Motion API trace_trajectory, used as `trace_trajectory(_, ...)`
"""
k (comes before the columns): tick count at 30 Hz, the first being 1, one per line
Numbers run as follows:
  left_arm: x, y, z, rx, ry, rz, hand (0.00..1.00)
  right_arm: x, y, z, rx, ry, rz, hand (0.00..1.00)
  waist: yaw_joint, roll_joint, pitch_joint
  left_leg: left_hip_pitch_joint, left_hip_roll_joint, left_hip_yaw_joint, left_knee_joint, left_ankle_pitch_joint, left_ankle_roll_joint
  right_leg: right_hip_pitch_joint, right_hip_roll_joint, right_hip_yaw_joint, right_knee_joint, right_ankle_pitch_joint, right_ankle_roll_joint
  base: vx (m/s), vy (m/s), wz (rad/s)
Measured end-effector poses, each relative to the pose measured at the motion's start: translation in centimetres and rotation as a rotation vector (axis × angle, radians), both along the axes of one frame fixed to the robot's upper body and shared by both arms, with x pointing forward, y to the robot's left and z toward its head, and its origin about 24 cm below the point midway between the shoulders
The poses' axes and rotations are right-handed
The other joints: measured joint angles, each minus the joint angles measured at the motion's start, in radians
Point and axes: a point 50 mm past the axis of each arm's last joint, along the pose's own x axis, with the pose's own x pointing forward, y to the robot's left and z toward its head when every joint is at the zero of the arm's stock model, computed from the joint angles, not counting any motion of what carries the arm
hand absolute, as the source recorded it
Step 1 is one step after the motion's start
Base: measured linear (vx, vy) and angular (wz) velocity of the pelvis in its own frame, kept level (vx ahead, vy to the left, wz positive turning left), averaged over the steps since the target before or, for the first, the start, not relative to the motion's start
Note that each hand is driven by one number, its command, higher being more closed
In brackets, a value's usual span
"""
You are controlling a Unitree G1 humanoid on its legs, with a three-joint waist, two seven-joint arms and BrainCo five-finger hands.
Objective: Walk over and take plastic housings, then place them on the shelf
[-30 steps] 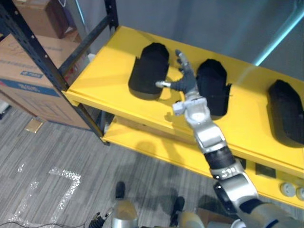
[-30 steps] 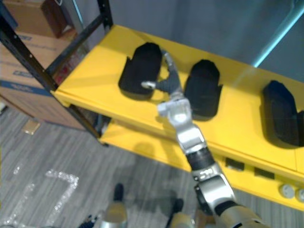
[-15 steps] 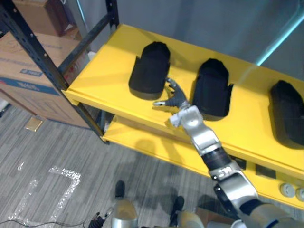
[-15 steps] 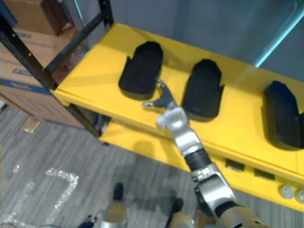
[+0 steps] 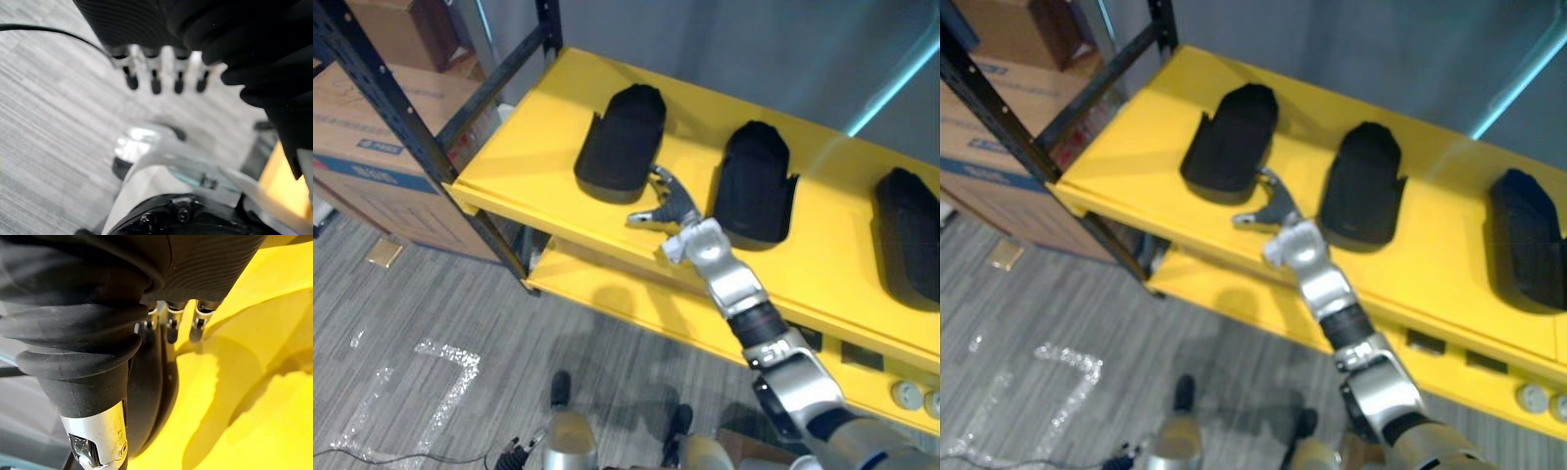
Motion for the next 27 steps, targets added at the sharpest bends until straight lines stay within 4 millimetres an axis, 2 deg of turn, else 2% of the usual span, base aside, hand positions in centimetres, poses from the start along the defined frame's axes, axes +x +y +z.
trace_trajectory(8,0.0,0.0,0.0,0.000,-0.001,0.000,0.00,-0.3,0.9,-0.2,-0.025,-0.008,0.020,0.00,0.000,0.000,0.000,0.000,0.000,0.000,0.000,0.000,0.000,0.000,0.000,0.000,0.000,0.000,0.000,0.00,0.000,0.00)
trace_trajectory(18,0.0,0.0,0.0,0.002,-0.002,-0.002,0.00,-0.3,0.7,0.2,-0.046,-0.054,-0.036,0.00,0.000,0.000,0.000,0.000,0.000,0.001,0.000,0.000,0.000,0.000,0.000,0.001,-0.002,0.000,0.000,0.00,0.000,0.00)
trace_trajectory(23,0.0,0.0,0.0,0.011,-0.003,-0.006,0.00,-0.5,-0.5,2.8,-0.021,-0.211,-0.142,0.00,-0.003,-0.002,-0.001,0.003,0.000,0.021,-0.001,-0.001,0.000,0.000,0.002,0.009,-0.019,0.005,0.002,0.00,0.000,-0.07)
trace_trajectory(27,-0.9,0.6,0.1,0.036,0.001,0.012,0.00,-1.7,-1.6,6.2,0.049,-0.403,-0.188,0.00,-0.023,-0.036,-0.023,0.018,0.002,0.052,-0.002,-0.008,-0.002,0.004,0.007,0.039,-0.058,0.033,0.002,0.02,0.001,-0.24)
